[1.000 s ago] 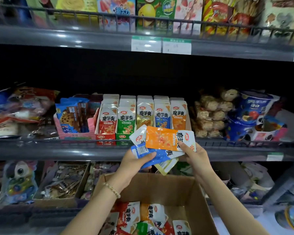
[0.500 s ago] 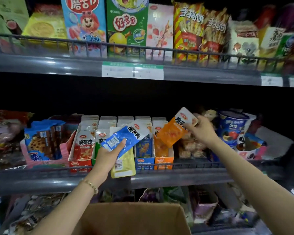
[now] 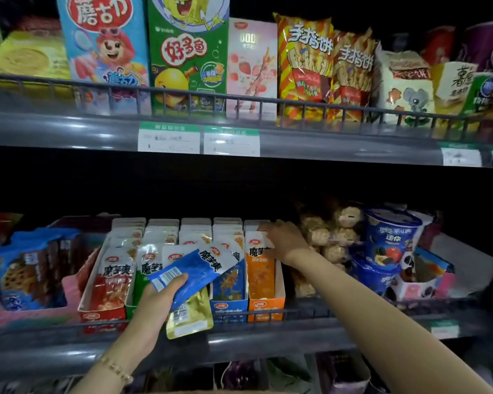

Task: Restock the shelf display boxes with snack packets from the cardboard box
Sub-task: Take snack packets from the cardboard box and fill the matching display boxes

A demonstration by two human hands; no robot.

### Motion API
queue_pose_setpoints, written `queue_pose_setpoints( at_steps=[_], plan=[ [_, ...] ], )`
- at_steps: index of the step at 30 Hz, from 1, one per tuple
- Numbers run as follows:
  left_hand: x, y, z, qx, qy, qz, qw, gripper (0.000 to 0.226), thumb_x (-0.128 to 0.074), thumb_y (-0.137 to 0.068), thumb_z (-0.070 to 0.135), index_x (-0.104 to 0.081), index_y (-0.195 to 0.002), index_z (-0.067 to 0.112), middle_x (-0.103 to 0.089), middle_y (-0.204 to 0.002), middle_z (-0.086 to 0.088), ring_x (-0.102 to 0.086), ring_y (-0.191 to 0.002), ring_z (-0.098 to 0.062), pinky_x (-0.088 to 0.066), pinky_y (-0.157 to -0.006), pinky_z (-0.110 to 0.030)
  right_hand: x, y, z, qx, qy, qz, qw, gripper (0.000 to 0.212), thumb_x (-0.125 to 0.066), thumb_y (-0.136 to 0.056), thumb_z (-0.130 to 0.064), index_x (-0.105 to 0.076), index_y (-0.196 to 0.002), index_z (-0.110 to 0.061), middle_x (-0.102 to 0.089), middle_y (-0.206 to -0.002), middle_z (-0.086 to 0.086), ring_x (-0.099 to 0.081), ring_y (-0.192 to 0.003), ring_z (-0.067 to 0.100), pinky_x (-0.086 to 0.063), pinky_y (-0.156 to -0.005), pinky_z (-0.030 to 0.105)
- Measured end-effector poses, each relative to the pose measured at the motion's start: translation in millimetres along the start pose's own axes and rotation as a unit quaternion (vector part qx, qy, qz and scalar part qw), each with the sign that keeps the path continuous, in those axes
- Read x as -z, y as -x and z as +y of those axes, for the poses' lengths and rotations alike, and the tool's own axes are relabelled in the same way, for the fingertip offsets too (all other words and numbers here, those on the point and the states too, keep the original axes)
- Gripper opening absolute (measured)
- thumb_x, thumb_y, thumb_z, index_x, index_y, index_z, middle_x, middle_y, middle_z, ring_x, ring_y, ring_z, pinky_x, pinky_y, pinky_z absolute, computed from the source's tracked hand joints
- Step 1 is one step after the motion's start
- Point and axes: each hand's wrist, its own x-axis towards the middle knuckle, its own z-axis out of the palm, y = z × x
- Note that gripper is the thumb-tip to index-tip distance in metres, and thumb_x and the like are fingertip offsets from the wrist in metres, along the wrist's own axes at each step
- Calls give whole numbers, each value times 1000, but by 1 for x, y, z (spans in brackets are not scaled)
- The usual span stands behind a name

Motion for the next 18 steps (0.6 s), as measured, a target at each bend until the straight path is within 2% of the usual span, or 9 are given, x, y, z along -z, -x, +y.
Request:
queue_pose_setpoints(
  at_steps=[4,6,8,9,10,11,13,15,18],
  plan=[
    [-9,9,4,-18,10,-22,1000,7,-62,-89,26,-63,-94,22,-68,-90,3,-62,-83,-12,-43,-67,-26,-9,-2,0,29,8,37,999,62,-67,-84,-26,-38,-138,-26,-42,-141,2,-37,-129,23,-30,-103,34],
    [-14,15,4,-31,18,-21,999,10,-62,-87,29,-64,-95,23,-70,-88,5,-64,-82,-11,-43,-65,-24,-8,3,-2,32,1,40,999,64,-67,-84,-28,-37,-140,-26,-39,-142,1,-34,-130,22,-28,-103,32],
    [-19,18,5,-38,34,-15,999,13,-63,-86,30,-65,-96,23,-72,-86,6,-66,-83,-10,-46,-67,-24,-7,10,-5,24,-68,90,993,54,-62,-89,-31,-42,-138,-25,-42,-140,1,-38,-128,21,-31,-100,29],
    [-21,20,5,-42,41,-10,998,15,-63,-85,31,-66,-97,22,-73,-87,6,-67,-84,-11,-48,-69,-25,-6,16,-10,14,-164,128,978,43,-59,-91,-30,-49,-132,-24,-48,-135,3,-44,-123,21,-35,-95,27],
    [-23,22,6,-44,49,-8,998,18,-64,-85,32,-66,-98,22,-74,-89,5,-68,-86,-13,-51,-73,-29,-4,25,-16,-8,-312,151,938,30,-56,-93,-29,-55,-123,-24,-56,-127,5,-52,-115,21,-40,-91,24],
    [-25,24,8,-43,58,-7,997,21,-64,-83,35,-66,-99,21,-74,-91,2,-69,-88,-16,-53,-78,-34,0,37,-27,-24,-474,144,868,19,-54,-95,-29,-58,-113,-25,-61,-118,6,-58,-107,20,-45,-88,24],
    [-28,29,11,-44,77,-1,996,32,-68,-75,41,-67,-99,19,-74,-96,-3,-69,-92,-24,-53,-86,-46,6,63,-52,-33,-669,38,741,21,-50,-94,-33,-57,-111,-24,-66,-109,3,-65,-98,17,-53,-85,29],
    [-33,35,14,-54,83,0,995,41,-72,-69,41,-65,-102,19,-74,-98,-3,-70,-92,-24,-54,-85,-48,4,85,-76,-29,-708,-42,704,27,-53,-93,-28,-54,-119,-19,-66,-111,-1,-66,-100,14,-56,-80,28],
    [-38,45,14,-73,50,-11,996,46,-74,-68,38,-62,-107,19,-73,-98,-1,-71,-83,-12,-56,-71,-32,-2,96,-94,-52,-731,9,680,16,-57,-93,-16,-57,-109,-15,-69,-106,2,-67,-98,15,-56,-74,23]
  ],
)
